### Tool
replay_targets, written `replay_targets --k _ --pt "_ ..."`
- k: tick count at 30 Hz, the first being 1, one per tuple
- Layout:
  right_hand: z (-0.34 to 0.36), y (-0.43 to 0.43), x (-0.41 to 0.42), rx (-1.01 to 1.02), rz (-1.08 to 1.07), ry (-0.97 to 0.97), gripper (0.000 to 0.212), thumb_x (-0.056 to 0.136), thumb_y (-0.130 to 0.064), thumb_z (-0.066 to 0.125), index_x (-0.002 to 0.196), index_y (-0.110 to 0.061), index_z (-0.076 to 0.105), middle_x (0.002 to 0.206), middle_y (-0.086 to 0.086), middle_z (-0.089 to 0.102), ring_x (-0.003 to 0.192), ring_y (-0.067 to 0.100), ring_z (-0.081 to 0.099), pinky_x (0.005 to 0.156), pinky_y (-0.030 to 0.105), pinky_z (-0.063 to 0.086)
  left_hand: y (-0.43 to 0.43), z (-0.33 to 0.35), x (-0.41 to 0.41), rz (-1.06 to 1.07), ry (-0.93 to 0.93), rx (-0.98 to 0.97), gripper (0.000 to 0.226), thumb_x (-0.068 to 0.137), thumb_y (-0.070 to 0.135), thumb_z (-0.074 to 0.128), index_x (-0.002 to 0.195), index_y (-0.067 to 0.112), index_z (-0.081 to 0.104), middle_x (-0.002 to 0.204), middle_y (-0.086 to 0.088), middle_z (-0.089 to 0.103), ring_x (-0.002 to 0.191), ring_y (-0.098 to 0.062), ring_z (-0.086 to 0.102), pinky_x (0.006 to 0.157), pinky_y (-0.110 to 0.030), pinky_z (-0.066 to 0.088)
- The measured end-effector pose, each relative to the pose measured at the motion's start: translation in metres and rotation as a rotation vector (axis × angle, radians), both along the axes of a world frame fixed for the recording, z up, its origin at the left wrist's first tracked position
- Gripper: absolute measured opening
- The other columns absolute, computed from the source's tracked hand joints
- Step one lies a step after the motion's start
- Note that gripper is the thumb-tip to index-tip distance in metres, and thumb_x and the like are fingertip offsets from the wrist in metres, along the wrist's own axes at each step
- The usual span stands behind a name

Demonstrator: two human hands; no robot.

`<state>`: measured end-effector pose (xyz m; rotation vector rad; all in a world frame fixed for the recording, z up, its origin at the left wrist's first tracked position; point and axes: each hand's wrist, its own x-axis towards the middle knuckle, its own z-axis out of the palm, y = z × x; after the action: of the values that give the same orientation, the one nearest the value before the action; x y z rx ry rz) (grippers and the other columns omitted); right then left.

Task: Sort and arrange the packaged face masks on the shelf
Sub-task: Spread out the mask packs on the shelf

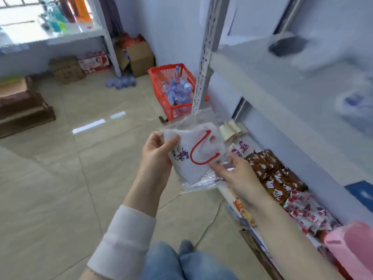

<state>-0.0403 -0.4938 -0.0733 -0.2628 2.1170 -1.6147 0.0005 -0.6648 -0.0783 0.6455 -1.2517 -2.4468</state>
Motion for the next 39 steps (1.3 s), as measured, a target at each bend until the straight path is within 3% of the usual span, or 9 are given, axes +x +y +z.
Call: replay_targets --k 3,6,10,16,20,25,29,34,39 --pt "0.025 0.02 -0.036 0.011 -0.168 0.071 0.012 0.085 -0.024 0.065 0.095 -0.018 0.064 0.081 -0.007 0.069 0.073 -0.002 0.061 0.069 0.016 0.049 0.013 0.032 -0.062 -0.176 0.117 -0.032 0.018 0.072 0.003 0.066 0.085 0.008 0.055 0.086 -0.012 0.067 0.072 -0.023 0.067 0.067 -0.034 0.057" --pt "0.045 0.043 -0.06 0.002 -0.375 0.151 0.006 0.084 -0.024 0.066 0.085 -0.029 0.063 0.076 -0.02 0.069 0.075 -0.006 0.062 0.065 0.01 0.048 0.036 0.061 -0.119 -0.372 0.19 -0.084 0.032 0.069 0.002 0.071 0.095 0.005 0.054 0.087 -0.012 0.068 0.078 -0.023 0.067 0.074 -0.036 0.057" --pt "0.072 0.069 -0.078 0.016 -0.642 0.237 0.008 0.084 -0.027 0.065 0.088 -0.032 0.061 0.081 -0.024 0.068 0.078 -0.012 0.06 0.061 0.002 0.043 0.077 0.094 -0.178 -0.646 0.269 -0.162 0.022 0.073 0.008 0.064 0.092 0.007 0.052 0.085 -0.014 0.067 0.08 -0.029 0.066 0.076 -0.041 0.057" --pt "0.084 0.105 -0.088 0.005 -1.051 0.256 0.013 0.084 -0.017 0.066 0.092 -0.025 0.06 0.085 -0.016 0.069 0.08 -0.004 0.064 0.066 0.013 0.049 0.143 0.112 -0.236 -0.939 0.4 -0.348 0.027 0.07 0.02 0.076 0.077 0.012 0.052 0.08 -0.017 0.06 0.076 -0.028 0.059 0.076 -0.054 0.05" --pt "0.079 0.128 -0.081 -0.013 -1.236 0.158 0.011 0.083 -0.013 0.066 0.093 -0.017 0.063 0.08 -0.003 0.069 0.078 0.014 0.067 0.067 0.028 0.055 0.189 0.108 -0.248 -1.079 0.435 -0.345 0.028 0.073 0.02 0.074 0.066 0.021 0.047 0.058 0.008 0.049 0.061 -0.01 0.047 0.063 -0.03 0.04" --pt "0.107 0.163 -0.103 -0.054 -1.279 0.163 0.014 0.084 -0.01 0.066 0.083 -0.023 0.058 0.071 -0.001 0.064 0.066 0.014 0.062 0.053 0.016 0.051 0.237 0.125 -0.293 -1.143 0.443 -0.428 0.032 0.073 0.004 0.073 0.067 0.016 0.044 0.064 0.003 0.048 0.067 -0.016 0.046 0.065 -0.027 0.039" --pt "0.138 0.21 -0.173 -0.101 -1.192 0.188 0.012 0.085 -0.004 0.064 0.09 -0.012 0.056 0.076 0.007 0.064 0.059 0.015 0.061 0.053 0.022 0.051 0.284 0.156 -0.368 -1.151 0.388 -0.459 0.029 0.08 -0.003 0.067 0.072 0.014 0.045 0.074 -0.007 0.055 0.069 -0.022 0.054 0.072 -0.034 0.048" --pt "0.141 0.259 -0.273 -0.087 -1.144 0.05 0.009 0.085 0.007 0.057 0.088 -0.002 0.054 0.066 0.011 0.052 0.048 0.015 0.052 0.042 0.018 0.046 0.336 0.147 -0.453 -1.004 0.268 -0.7 0.02 0.085 0.007 0.065 0.083 0.016 0.047 0.073 -0.003 0.055 0.065 -0.02 0.055 0.065 -0.032 0.048" --pt "0.104 0.283 -0.328 0.088 -1.177 -0.107 0.012 0.083 0.005 0.06 0.075 -0.001 0.054 0.069 0.013 0.056 0.066 0.026 0.058 0.073 0.044 0.053 0.369 0.11 -0.492 -0.992 0.177 -0.917 0.029 0.084 0.01 0.065 0.11 0.004 0.053 0.086 -0.006 0.057 0.082 -0.022 0.054 0.073 -0.028 0.043"
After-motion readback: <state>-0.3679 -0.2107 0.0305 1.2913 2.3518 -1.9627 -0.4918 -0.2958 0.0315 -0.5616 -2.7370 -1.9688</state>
